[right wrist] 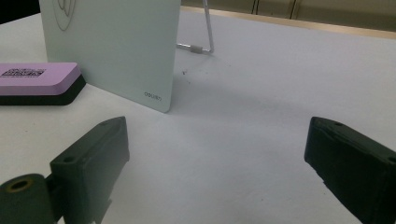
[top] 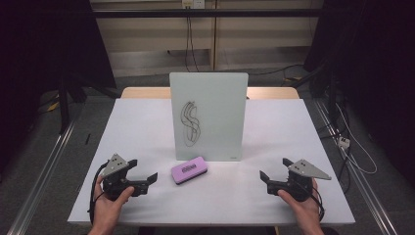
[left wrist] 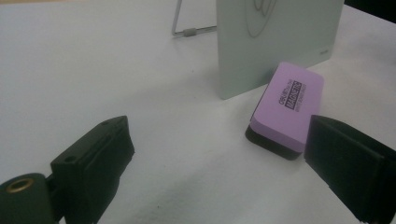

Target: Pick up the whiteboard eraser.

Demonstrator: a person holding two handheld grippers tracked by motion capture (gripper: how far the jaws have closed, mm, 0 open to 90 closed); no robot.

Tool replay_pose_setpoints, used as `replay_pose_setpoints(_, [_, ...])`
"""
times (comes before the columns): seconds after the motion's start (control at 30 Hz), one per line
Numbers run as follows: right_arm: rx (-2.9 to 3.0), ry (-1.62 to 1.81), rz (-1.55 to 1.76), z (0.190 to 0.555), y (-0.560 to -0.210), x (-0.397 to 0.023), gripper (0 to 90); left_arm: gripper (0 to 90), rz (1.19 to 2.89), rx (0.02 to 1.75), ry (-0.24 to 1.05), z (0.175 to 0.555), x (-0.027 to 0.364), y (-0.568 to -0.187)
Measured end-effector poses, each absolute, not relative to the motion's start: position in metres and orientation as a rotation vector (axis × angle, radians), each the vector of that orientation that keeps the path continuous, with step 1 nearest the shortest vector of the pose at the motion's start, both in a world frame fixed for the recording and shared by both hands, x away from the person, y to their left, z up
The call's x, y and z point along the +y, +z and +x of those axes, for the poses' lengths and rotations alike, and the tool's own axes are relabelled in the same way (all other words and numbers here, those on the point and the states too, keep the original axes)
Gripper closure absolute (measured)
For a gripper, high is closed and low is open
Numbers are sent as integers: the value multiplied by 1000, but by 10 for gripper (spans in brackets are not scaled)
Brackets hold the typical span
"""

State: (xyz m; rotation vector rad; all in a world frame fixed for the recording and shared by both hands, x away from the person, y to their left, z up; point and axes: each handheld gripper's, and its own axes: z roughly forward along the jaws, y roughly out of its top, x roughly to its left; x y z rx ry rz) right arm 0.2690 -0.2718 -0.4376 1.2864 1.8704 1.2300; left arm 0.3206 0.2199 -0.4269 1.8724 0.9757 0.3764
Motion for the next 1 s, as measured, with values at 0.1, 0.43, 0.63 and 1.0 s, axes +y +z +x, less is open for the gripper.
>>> replay_pose_setpoints(0.1, [1878, 1234, 1282, 269, -438, -272, 47, 77, 1893, 968, 365, 322, 219, -426])
replay_pose_setpoints(0.43, [1890, 1242, 1277, 268, -437, -272, 56, 97, 2001, 897, 337, 326, 211, -425])
replay_pose_setpoints(0.63, [1896, 1236, 1278, 270, -438, -271, 57, 98, 2066, 838, 328, 330, 204, -423])
replay_pose_setpoints(1.0, [1922, 1222, 1266, 272, -438, -268, 63, 74, 2134, 730, 236, 339, 183, -404])
